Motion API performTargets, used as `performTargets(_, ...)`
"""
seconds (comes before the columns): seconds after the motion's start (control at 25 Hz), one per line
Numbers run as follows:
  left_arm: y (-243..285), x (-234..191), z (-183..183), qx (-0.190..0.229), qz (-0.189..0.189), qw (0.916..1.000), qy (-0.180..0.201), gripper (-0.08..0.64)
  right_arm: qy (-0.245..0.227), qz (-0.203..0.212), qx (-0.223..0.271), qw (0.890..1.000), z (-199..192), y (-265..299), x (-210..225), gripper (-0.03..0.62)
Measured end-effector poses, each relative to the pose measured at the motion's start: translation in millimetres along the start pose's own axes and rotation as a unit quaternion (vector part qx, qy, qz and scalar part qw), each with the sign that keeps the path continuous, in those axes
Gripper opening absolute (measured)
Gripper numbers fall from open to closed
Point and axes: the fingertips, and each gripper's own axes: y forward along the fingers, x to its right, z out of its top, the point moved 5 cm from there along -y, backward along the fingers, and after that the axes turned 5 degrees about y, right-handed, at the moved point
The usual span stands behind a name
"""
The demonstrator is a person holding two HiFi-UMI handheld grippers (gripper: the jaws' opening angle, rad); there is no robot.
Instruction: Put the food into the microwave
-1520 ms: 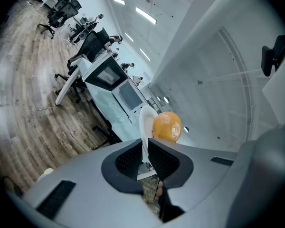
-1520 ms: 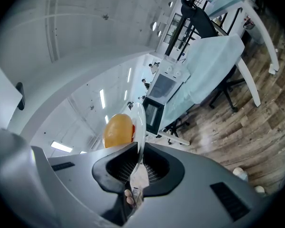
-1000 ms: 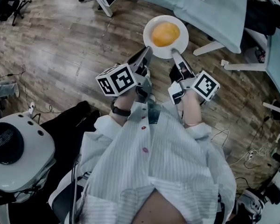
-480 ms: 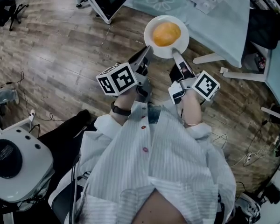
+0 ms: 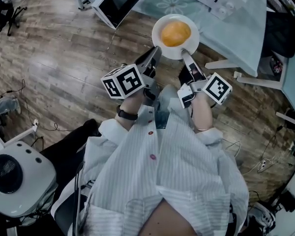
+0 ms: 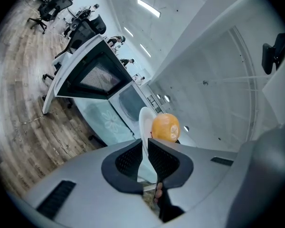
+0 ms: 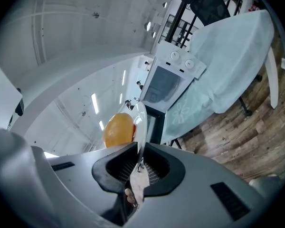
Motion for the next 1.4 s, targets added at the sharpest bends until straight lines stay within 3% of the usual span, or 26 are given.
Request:
performTargets(0.68, 71.7, -33.0, 50.7, -0.001, 0.004, 0.9999, -0.014, 0.041, 0.011, -0.013, -0.010, 1.000, 53.2, 73.8, 18.7, 0.046)
performTargets(1.4, 190.4, -41.6, 112.5, 0.009, 0.029, 0.9993, -0.020, 0.041, 0.031, -0.034, -0.038, 0.998, 164.8, 154.6, 45.4, 0.046)
